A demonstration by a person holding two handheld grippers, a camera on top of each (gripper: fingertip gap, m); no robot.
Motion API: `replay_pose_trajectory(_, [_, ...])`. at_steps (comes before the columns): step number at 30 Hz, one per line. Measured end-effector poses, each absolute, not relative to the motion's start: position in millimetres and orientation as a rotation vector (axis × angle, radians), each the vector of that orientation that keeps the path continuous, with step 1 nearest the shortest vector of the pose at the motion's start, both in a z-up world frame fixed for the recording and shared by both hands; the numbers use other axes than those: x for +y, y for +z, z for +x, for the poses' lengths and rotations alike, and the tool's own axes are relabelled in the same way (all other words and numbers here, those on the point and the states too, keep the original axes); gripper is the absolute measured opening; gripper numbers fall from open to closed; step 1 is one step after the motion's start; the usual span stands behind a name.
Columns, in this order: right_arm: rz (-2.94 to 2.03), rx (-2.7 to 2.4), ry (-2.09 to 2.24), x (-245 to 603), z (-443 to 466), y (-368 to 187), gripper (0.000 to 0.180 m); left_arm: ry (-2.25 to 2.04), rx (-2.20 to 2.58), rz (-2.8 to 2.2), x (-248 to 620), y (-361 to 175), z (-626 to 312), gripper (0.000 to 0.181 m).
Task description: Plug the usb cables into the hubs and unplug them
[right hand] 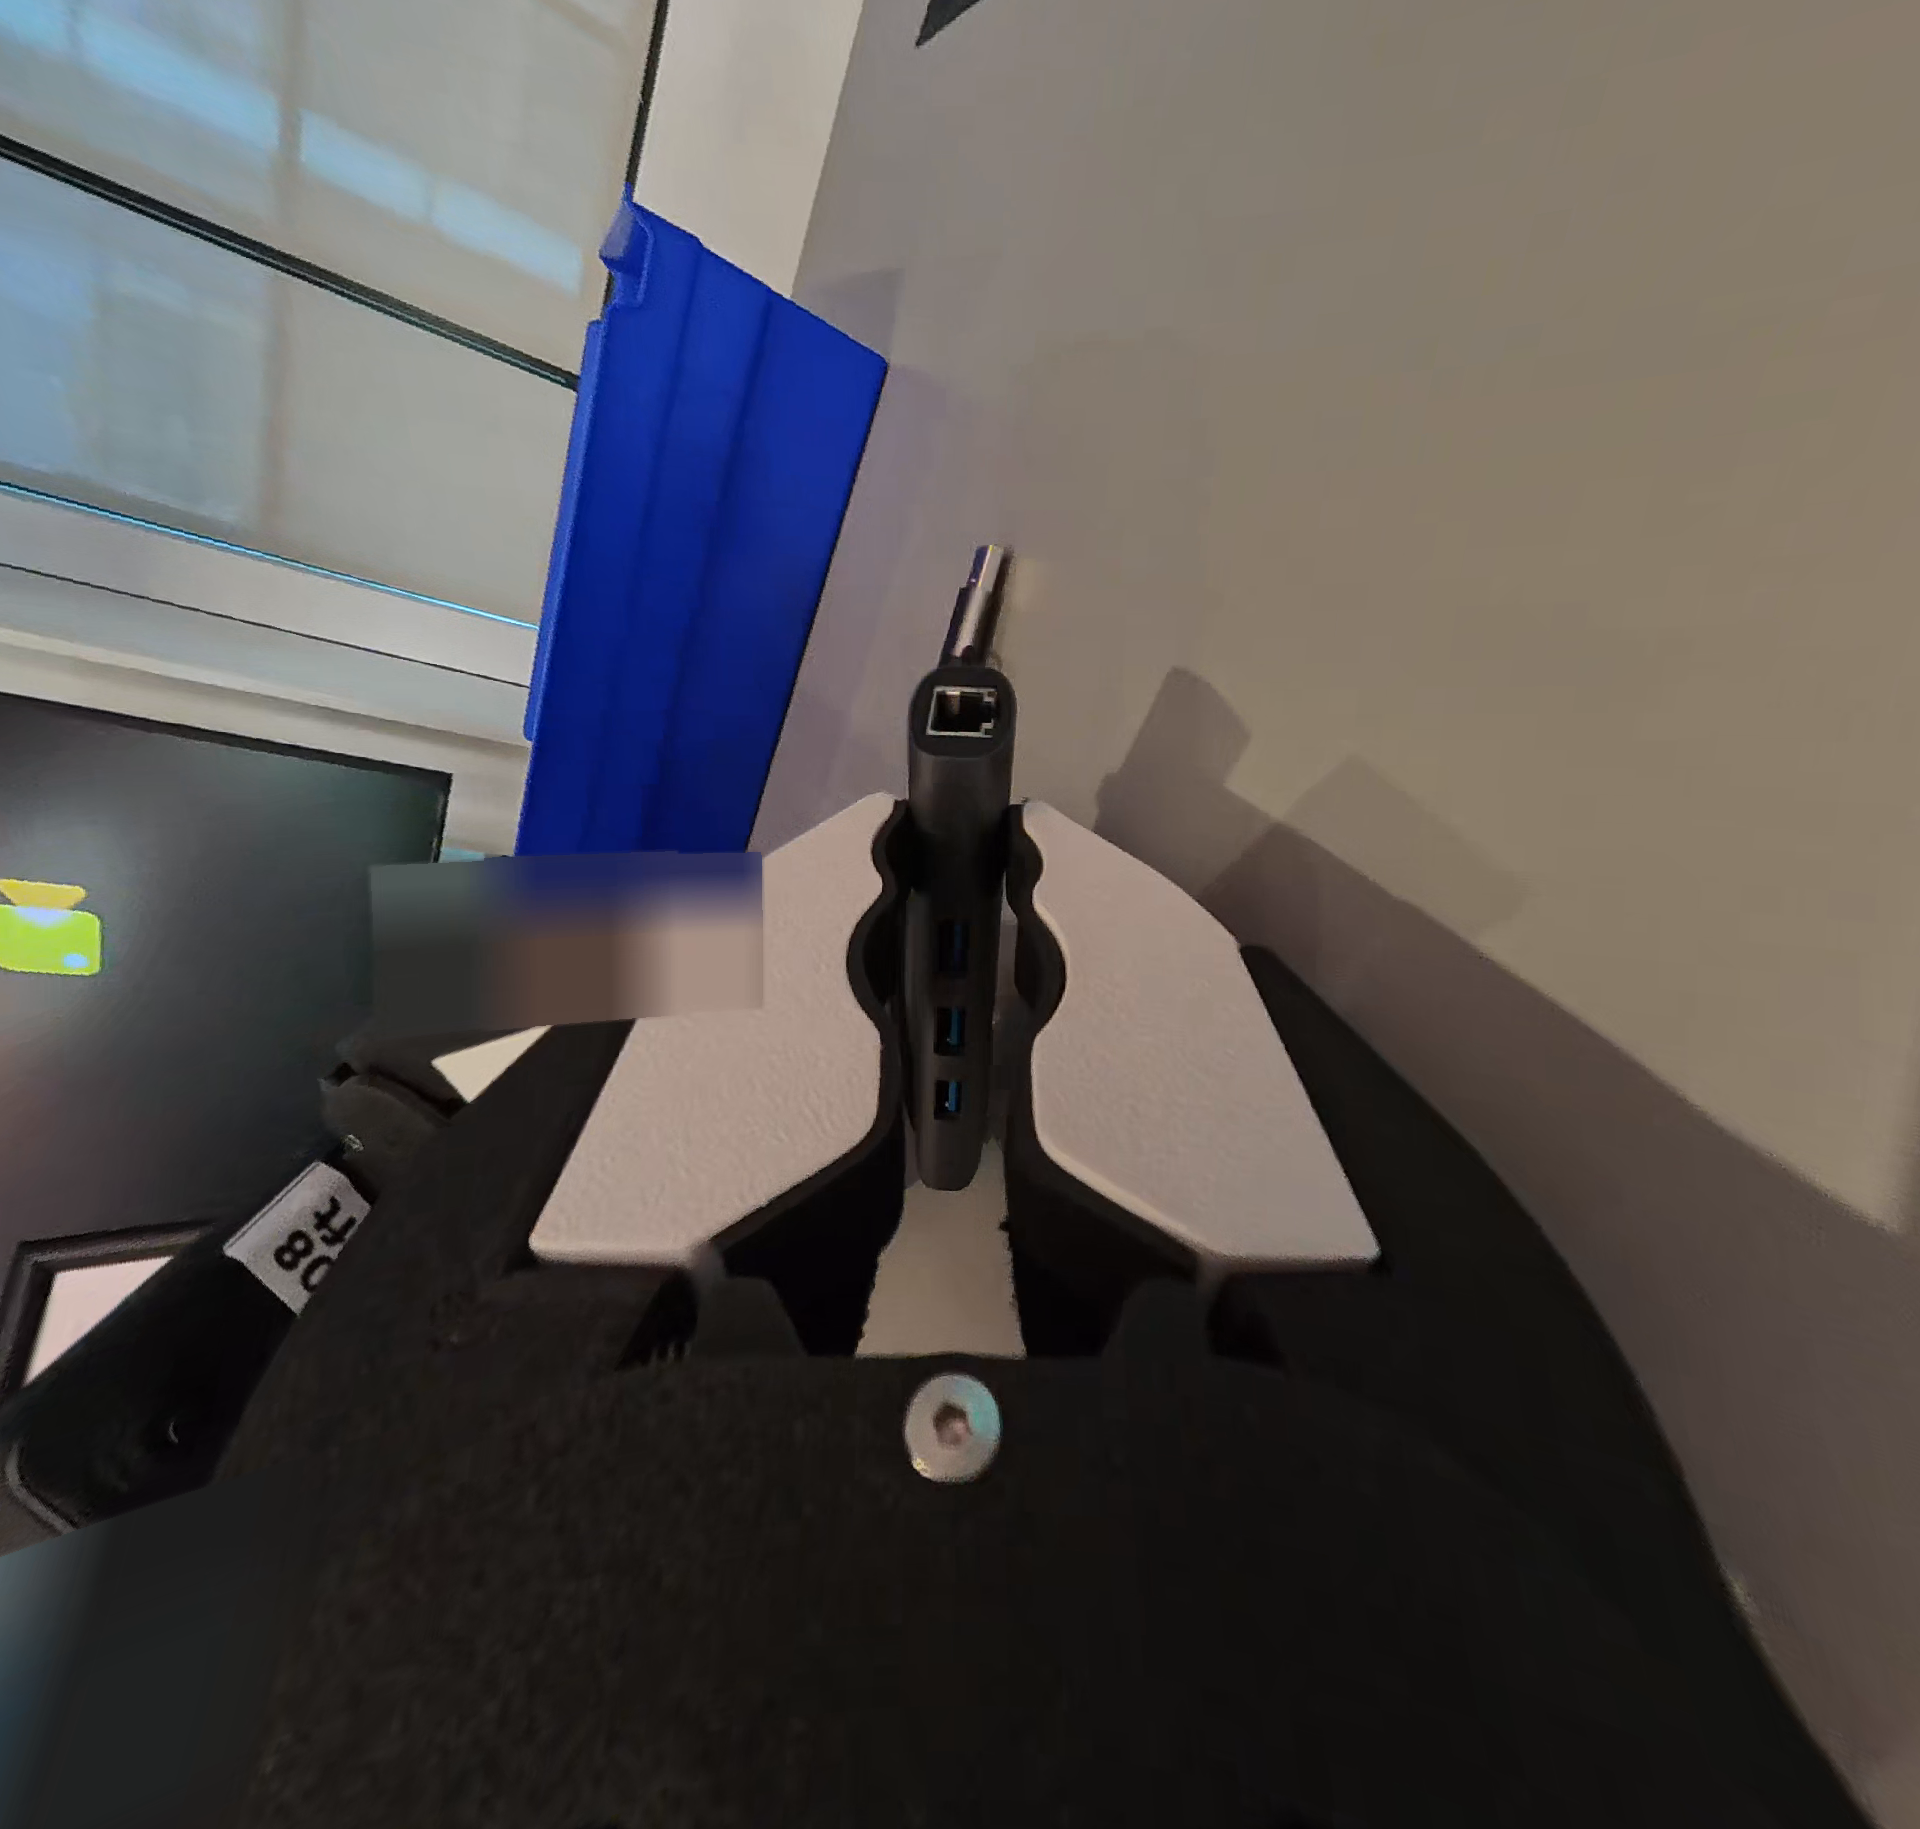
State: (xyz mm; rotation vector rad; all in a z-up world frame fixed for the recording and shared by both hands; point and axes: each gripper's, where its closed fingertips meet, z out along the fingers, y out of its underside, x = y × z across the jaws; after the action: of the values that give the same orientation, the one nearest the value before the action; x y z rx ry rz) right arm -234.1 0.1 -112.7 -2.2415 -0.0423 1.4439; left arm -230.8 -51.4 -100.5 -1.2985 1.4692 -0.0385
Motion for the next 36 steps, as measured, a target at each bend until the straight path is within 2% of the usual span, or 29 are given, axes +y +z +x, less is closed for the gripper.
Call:
replay_pose_trajectory(3, [-2.282, -0.066, 1.442, -1, -233, -120, 0.018, -0.012, 1.526, -1.348, -49, -119, -229, 0.011])
replay_pose_trajectory(8, [-2.292, -0.166, 1.387, -1, -230, -126, 0.024, -0.076, 1.526, -1.361, -51, -127, -223, 0.0])
replay_pose_trajectory(12, [-2.306, -0.354, 1.167, -2, -217, -124, 0.041, -0.059, 1.524, -1.373, -48, -129, -223, 0.0])
replay_pose_trajectory(19, [-2.217, -0.319, 0.849, -16, -172, -78, 0.032, -0.004, 1.559, -1.376, -47, -135, -223, 0.0])
replay_pose_trajectory(23, [-2.388, -0.332, 0.582, -56, -148, -103, 0.032, -0.016, 1.526, -1.411, -43, -134, -225, 0.002])
replay_pose_trajectory(30, [-2.508, -0.313, 0.604, -75, -165, -140, 0.03, 0.019, 1.425, -1.423, -33, -119, -233, 0.012])
replay_pose_trajectory(32, [-2.488, -0.361, 0.511, -70, -167, -142, 0.023, -0.003, 1.373, -1.425, -31, -110, -237, 0.013])
replay_pose_trajectory(34, [-2.48, -0.457, 0.464, -71, -170, -144, 0.0, -0.045, 1.333, -1.428, -31, -102, -241, 0.014])
replay_pose_trajectory(36, [-2.482, -0.52, 0.499, -75, -176, -145, 0.0, -0.101, 1.314, -1.412, -34, -95, -240, 0.015])
